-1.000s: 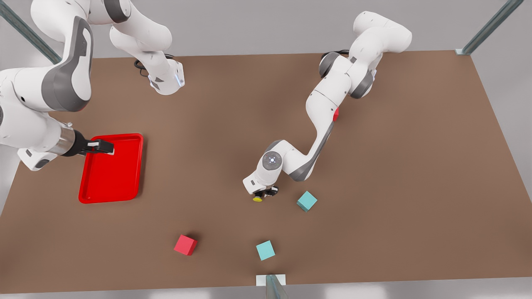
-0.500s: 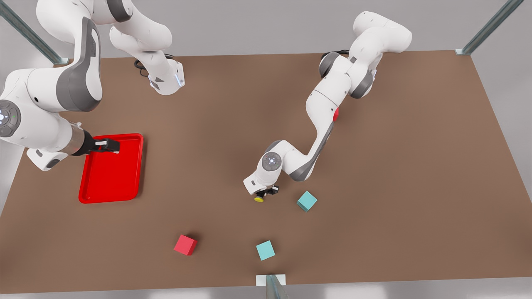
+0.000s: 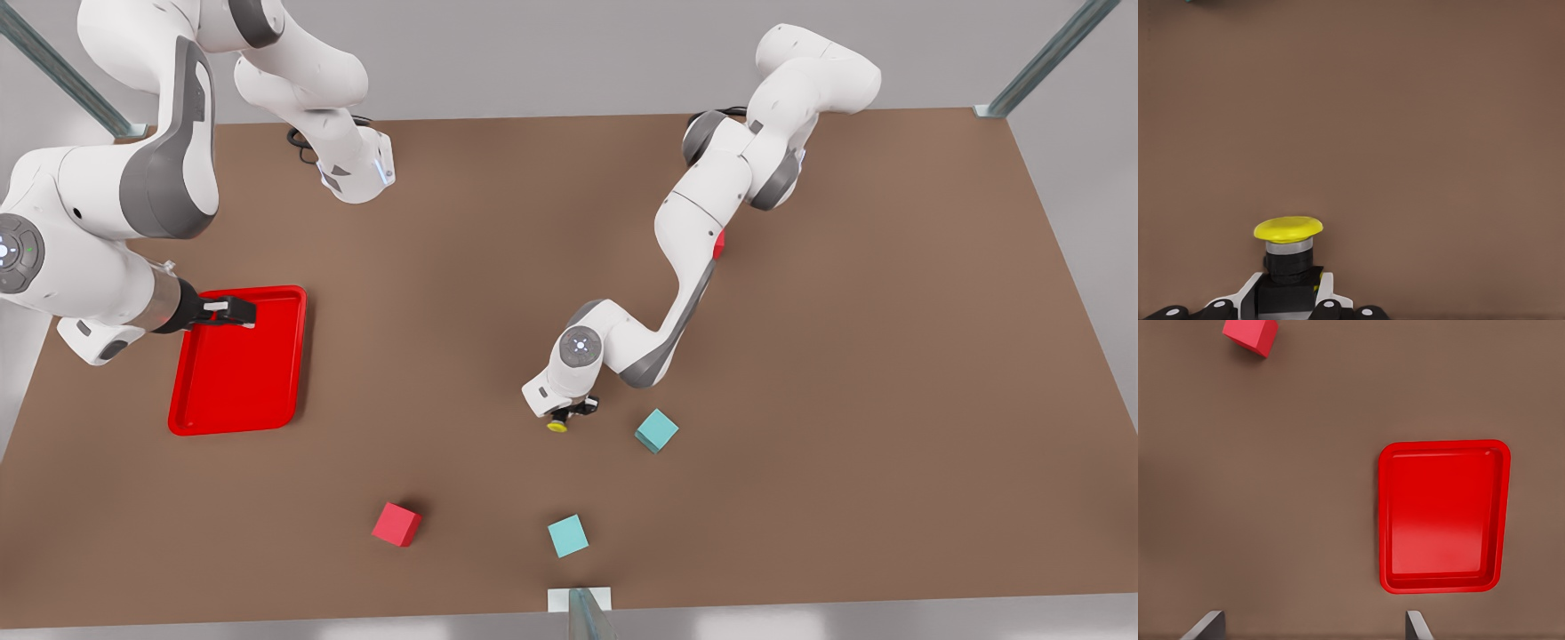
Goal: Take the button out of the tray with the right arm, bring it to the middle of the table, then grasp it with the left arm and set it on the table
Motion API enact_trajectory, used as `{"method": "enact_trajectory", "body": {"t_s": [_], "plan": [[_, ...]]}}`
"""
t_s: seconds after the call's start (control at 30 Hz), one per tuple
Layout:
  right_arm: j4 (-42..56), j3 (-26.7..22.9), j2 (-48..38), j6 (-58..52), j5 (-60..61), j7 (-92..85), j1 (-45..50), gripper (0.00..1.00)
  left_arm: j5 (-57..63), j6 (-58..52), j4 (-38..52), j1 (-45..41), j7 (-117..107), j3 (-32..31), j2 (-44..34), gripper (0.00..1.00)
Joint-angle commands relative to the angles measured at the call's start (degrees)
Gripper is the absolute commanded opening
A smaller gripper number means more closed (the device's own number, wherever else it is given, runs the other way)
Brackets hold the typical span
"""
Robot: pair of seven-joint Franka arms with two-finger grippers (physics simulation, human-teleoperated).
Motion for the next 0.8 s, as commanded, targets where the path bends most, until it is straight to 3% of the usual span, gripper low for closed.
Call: {"method": "enact_trajectory", "body": {"t_s": [0.0, 0.27, 0.5, 0.57, 0.77], "plan": [[0.0, 0.0, -0.1, -0.1, 0.1, 0.0, 0.0, 1.00, 0.0, -0.3, 0.0, 0.1, -1.7, 0.0, 0.0, 0.52], [0.0, 0.0, -0.1, 0.0, 0.0, 0.0, 0.1, 1.00, 0.0, -0.6, 0.0, 0.1, -1.8, 0.1, -0.1, 0.49], [0.2, 0.0, -0.1, -0.8, -0.2, 0.0, -0.1, 1.00, 0.1, -0.9, 0.0, -2.1, -4.5, 4.9, -1.5, 0.49], [0.3, 0.0, -0.1, -0.8, 0.1, 0.0, 0.0, 1.00, 0.1, -2.6, -0.3, -3.3, -6.2, 8.4, -4.8, 0.49], [0.4, 0.0, 0.0, -0.8, -0.2, 0.0, 0.0, 1.00, 0.2, -4.3, -0.5, -13.5, -49.2, 28.2, -6.3, 0.49]]}}
